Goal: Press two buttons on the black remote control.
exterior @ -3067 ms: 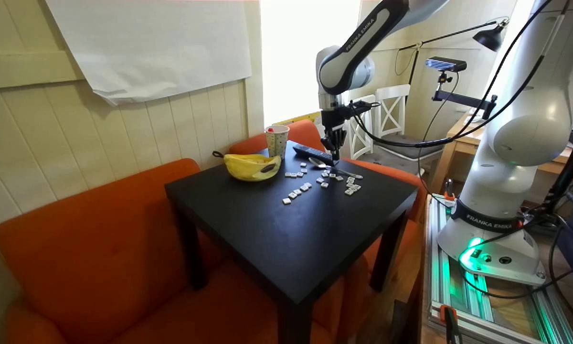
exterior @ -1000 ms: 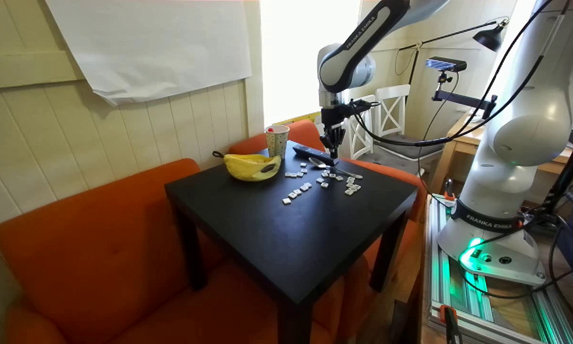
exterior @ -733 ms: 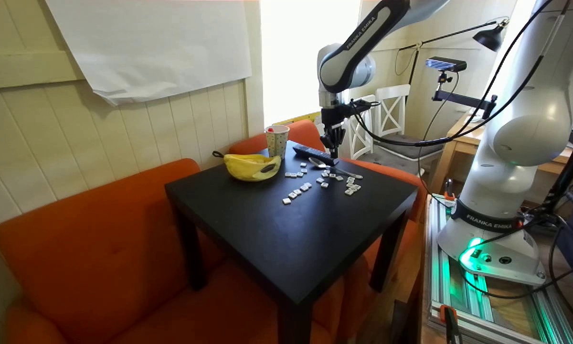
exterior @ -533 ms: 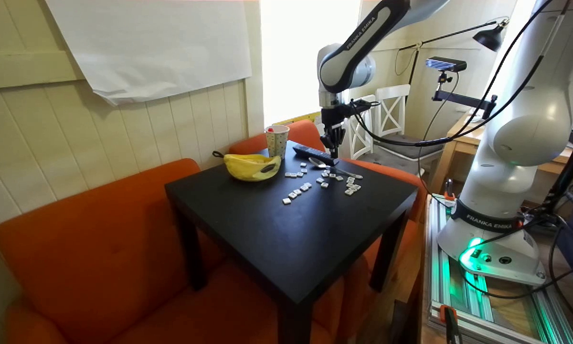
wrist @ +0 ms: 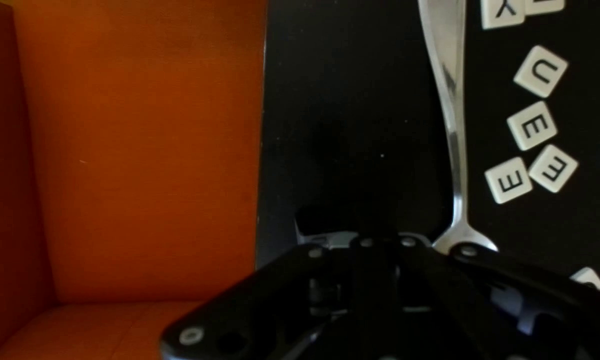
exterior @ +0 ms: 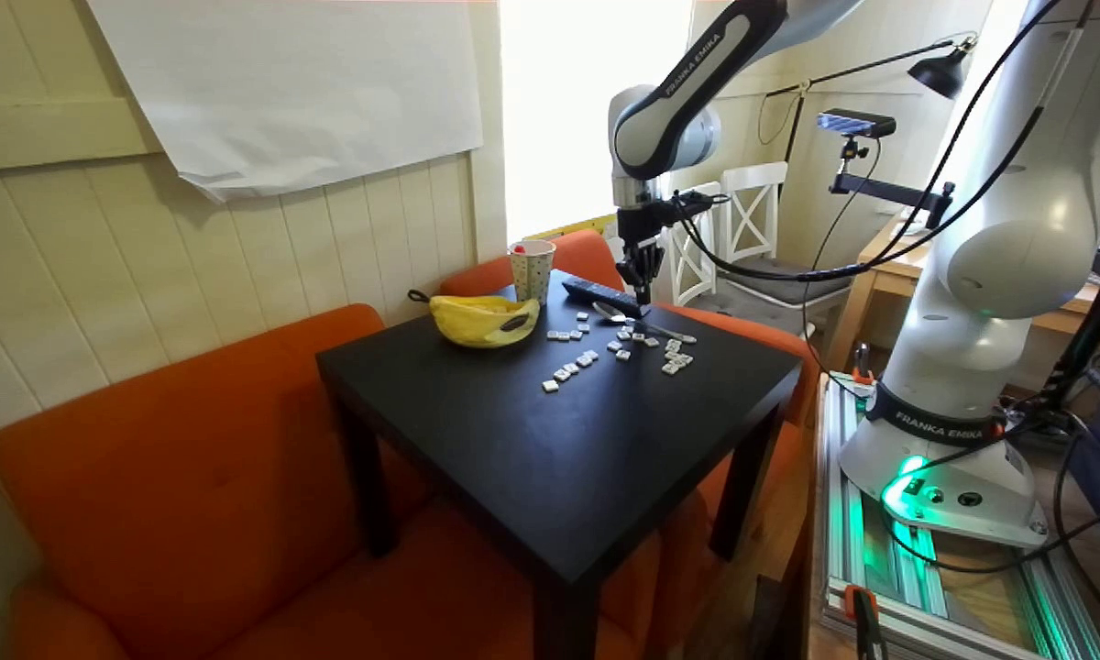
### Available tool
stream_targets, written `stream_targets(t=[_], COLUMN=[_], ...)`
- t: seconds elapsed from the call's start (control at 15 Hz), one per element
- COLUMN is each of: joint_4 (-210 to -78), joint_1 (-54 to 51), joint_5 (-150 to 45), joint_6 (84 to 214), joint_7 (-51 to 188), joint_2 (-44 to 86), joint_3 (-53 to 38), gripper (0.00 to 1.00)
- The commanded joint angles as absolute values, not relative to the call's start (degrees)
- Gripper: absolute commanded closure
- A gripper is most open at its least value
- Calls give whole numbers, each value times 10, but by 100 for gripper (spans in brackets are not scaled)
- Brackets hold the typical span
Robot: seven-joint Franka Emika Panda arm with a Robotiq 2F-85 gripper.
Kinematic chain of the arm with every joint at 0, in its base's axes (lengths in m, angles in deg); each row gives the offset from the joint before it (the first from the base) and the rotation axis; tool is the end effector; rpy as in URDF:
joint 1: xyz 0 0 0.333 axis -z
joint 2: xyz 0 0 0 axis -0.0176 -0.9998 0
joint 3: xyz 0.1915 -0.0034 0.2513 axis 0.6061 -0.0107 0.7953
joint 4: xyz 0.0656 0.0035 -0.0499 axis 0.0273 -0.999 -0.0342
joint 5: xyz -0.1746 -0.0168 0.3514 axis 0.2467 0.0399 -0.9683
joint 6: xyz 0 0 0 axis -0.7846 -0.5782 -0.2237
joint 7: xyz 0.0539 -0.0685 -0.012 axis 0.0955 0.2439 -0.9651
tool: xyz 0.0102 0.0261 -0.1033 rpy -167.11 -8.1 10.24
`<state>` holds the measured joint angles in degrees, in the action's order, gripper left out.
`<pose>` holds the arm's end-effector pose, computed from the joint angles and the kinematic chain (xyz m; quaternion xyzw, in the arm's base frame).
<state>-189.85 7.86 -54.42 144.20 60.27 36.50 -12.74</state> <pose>0.4459 -0.1489 0.2919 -0.9892 0.1207 0.0824 0.0069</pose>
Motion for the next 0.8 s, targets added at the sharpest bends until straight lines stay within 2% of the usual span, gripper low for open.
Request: stream_targets(t=[0.0,0.73], joint_4=[-1898,-1897], joint_1=[80,78], joint_5=[-537,-545], joint_6=[1436,1451], joint_7=[602,600], joint_2=[365,326], joint_3=[-127,-124], gripper=[100,100])
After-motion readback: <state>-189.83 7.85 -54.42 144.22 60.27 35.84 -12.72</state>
